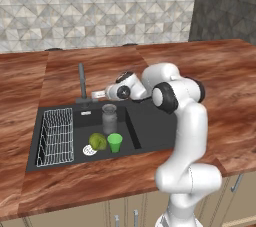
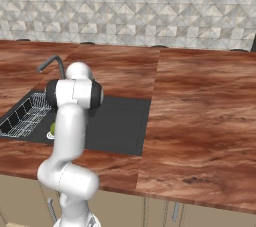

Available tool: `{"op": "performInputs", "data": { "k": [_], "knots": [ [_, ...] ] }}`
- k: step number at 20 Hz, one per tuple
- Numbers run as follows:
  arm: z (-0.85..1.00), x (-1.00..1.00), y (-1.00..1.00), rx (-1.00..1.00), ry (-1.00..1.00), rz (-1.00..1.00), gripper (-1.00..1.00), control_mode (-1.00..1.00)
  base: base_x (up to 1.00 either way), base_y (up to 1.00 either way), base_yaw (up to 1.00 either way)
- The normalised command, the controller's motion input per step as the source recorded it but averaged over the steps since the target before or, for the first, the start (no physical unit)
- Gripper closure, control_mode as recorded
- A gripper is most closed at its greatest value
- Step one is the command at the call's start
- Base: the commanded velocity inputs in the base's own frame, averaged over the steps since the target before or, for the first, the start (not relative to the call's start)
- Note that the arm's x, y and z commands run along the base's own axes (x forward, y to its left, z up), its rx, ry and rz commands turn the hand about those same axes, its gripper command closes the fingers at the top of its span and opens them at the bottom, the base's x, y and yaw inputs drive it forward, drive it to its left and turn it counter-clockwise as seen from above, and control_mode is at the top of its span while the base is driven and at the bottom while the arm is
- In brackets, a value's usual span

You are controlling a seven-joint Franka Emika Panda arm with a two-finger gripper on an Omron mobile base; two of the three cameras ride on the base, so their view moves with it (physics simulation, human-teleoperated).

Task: Pick the jug and cup and place them in the sink. Then turn on the water.

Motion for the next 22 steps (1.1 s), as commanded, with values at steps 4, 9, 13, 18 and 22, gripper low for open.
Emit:
{"op": "performInputs", "data": {
  "k": [4, 9, 13, 18, 22],
  "knots": [
    [-0.05, 0.20, 0.14, 0.00, 0.00, -0.07, -1.00, -1.00, 0.00, 0.00, 0.00],
    [-0.09, 0.11, 0.11, 0.00, 0.00, -0.04, -1.00, -1.00, 0.00, 0.00, 0.00],
    [-0.09, 0.01, 0.01, 0.00, 0.00, 0.00, -1.00, -1.00, 0.00, 0.00, 0.00],
    [-0.02, 0.01, 0.02, 0.00, -0.01, 0.00, -1.00, -1.00, 0.00, 0.00, 0.00],
    [0.00, 0.04, 0.08, 0.00, -0.02, 0.00, -1.00, -1.00, 0.00, 0.00, 0.00]
  ]
}}
